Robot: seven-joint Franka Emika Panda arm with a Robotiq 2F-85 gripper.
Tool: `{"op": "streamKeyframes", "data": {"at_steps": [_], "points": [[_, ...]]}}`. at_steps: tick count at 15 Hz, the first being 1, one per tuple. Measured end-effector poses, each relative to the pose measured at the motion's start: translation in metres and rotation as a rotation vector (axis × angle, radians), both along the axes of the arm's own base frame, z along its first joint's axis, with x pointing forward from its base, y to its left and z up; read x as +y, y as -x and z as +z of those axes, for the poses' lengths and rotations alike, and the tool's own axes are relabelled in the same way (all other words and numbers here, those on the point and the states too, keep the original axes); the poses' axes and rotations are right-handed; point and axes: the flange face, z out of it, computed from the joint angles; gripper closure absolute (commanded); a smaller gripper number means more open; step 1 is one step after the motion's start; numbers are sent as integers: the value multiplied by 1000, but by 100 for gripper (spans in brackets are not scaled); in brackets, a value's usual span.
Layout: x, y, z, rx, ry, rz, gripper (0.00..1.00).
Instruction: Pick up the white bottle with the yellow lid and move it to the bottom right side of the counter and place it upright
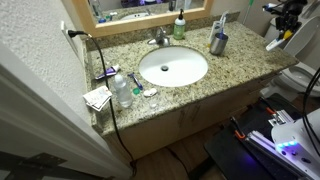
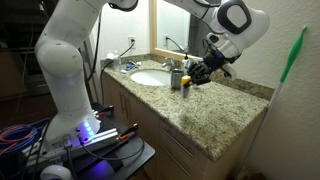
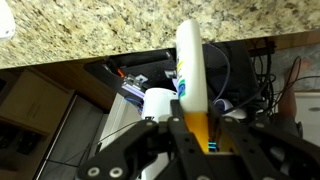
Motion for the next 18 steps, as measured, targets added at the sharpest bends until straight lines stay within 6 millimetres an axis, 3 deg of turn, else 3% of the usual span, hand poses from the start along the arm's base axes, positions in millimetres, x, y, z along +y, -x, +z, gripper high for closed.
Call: {"op": "streamKeyframes", "data": {"at_steps": [2, 6, 7, 9, 10, 18], "points": [[-4, 2, -3, 14, 9, -9, 93], [-26, 7, -28, 64, 43, -82, 93], [-31, 6, -35, 71, 44, -101, 74], [-36, 0, -46, 67, 43, -128, 74], [-38, -1, -50, 73, 44, -130, 93], [-46, 14, -78, 202, 82, -148, 93]]}}
